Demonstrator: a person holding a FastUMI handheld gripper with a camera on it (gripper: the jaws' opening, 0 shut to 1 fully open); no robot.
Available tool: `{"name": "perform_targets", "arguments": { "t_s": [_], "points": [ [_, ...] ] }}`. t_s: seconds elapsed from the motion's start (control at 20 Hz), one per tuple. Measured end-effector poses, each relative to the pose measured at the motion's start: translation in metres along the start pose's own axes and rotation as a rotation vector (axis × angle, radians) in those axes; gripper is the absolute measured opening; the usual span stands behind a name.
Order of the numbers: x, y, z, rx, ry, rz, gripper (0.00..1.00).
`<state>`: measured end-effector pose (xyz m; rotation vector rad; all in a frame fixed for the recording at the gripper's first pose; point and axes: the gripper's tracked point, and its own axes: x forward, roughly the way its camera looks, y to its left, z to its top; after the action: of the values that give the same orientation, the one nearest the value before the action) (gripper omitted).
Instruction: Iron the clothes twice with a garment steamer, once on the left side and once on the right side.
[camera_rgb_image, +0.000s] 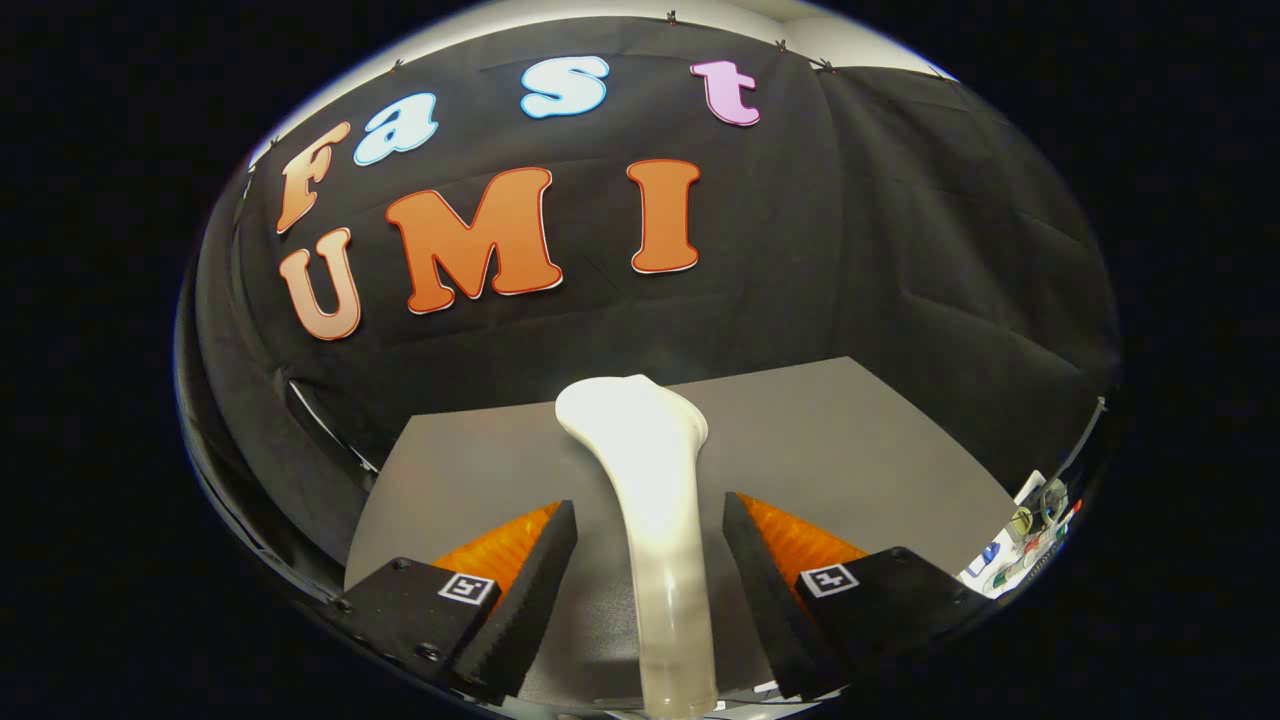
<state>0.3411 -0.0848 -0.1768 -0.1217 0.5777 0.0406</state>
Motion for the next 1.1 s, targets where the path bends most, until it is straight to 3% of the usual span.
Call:
{"name": "perform_targets", "arguments": {
  "t_s": [0.4,0.85,1.1],
  "points": [
    [0.011,-0.001,-0.016,-0.011,0.053,-0.002,0.79],
    [0.015,-0.010,-0.025,-0.002,0.103,-0.008,0.51],
    [0.005,-0.013,-0.018,0.052,0.082,0.017,0.45]
  ]
}}
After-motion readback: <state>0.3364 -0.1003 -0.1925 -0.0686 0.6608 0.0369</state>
